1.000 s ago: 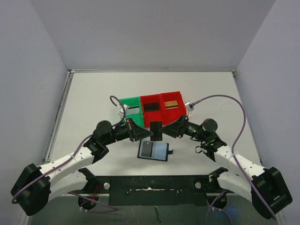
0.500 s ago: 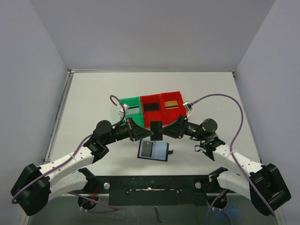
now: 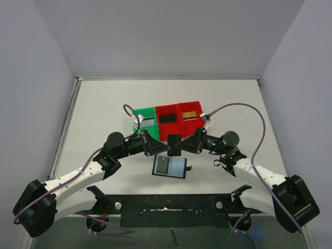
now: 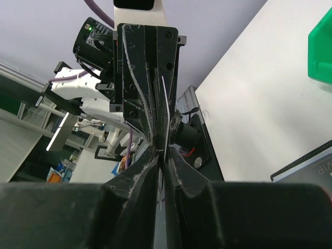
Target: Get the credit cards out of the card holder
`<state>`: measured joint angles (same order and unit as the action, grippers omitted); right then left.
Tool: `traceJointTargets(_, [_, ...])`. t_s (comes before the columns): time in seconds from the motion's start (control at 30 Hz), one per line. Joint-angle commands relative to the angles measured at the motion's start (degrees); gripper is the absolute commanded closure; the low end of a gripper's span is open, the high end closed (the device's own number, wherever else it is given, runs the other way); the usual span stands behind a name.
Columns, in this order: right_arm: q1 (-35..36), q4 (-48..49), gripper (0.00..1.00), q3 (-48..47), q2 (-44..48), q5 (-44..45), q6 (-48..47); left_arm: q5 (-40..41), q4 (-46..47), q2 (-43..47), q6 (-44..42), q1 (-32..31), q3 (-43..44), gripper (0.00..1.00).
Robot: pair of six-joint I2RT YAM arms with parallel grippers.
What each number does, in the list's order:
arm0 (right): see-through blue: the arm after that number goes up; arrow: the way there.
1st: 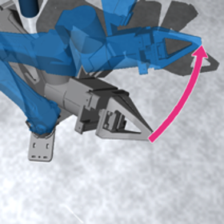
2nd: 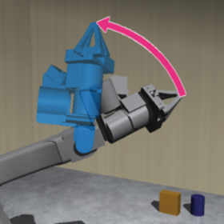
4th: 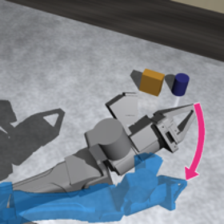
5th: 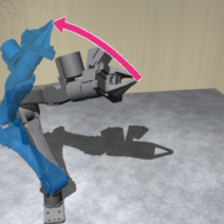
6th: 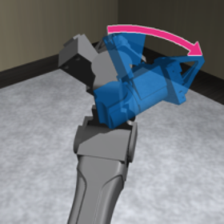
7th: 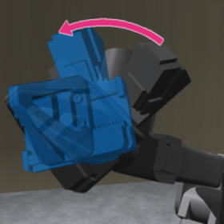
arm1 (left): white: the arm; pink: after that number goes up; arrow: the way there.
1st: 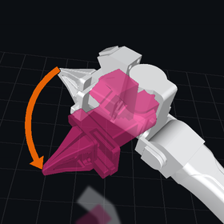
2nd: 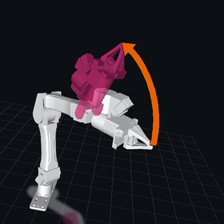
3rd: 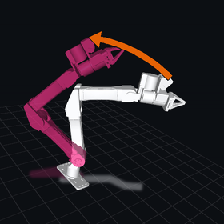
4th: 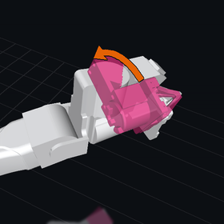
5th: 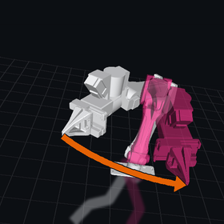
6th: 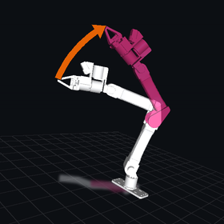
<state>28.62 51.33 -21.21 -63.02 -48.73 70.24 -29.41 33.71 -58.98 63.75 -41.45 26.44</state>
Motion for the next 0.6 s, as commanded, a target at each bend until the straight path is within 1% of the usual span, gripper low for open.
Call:
traceJointTargets(0.0, [0.47, 5.12, 0.92, -0.57, 0.5, -1.04, 0.64, -1.76, 4.47, -0.38, -0.29, 0.32, 3.06, 1.0])
traceJointTargets(0.07, [0.47, 5.01, 0.99, -0.42, 0.55, -0.53, 0.75, -1.94, 3.95, -0.3, -0.29, 0.32, 3.14, 1.0])
traceJointTargets(0.17, [0.41, 4.85, 1.0, -0.49, 0.82, -0.75, -0.07, -1.97, 0.9, 0.33, -1.0, 0.27, 3.39, 0.99])
traceJointTargets(0.2, [0.36, 3.73, 1.0, -0.77, 1.43, -0.5, -0.7, -1.47, -1.08, 0.65, -1.83, 0.3, 3.74, 0.92])
traceJointTargets(0.27, [0.14, -1.97, 1.0, -2.0, 3.05, 0.6, -3.83, 0.43, -6.68, 1.58, -4.39, 0.32, 4.97, 0.71])
traceJointTargets(0.3, [0.08, -6.32, 1.0, -3.07, 4.09, 1.44, -6.21, 1.85, -10.07, 2.19, -6.15, 0.32, 5.78, 0.6])
traceJointTargets(0.43, [-0.05, -27.35, 1.0, -8.47, 8.71, 8.36, -19.16, 12.98, -27.26, 5.83, -12.14, 0.6, 10.08, 0.29])
traceJointTargets(0.5, [-0.06, -34.58, 1.0, -10.43, 10.35, 13.0, -25.8, 18.13, -35.2, 7.48, -15.01, 1.01, 11.86, 0.27])
traceJointTargets(0.57, [-0.14, -38.76, 1.0, -11.94, 11.29, 18.7, -31.44, 23.39, -44.02, 8.97, -17.4, 1.7, 14.48, 0.27])
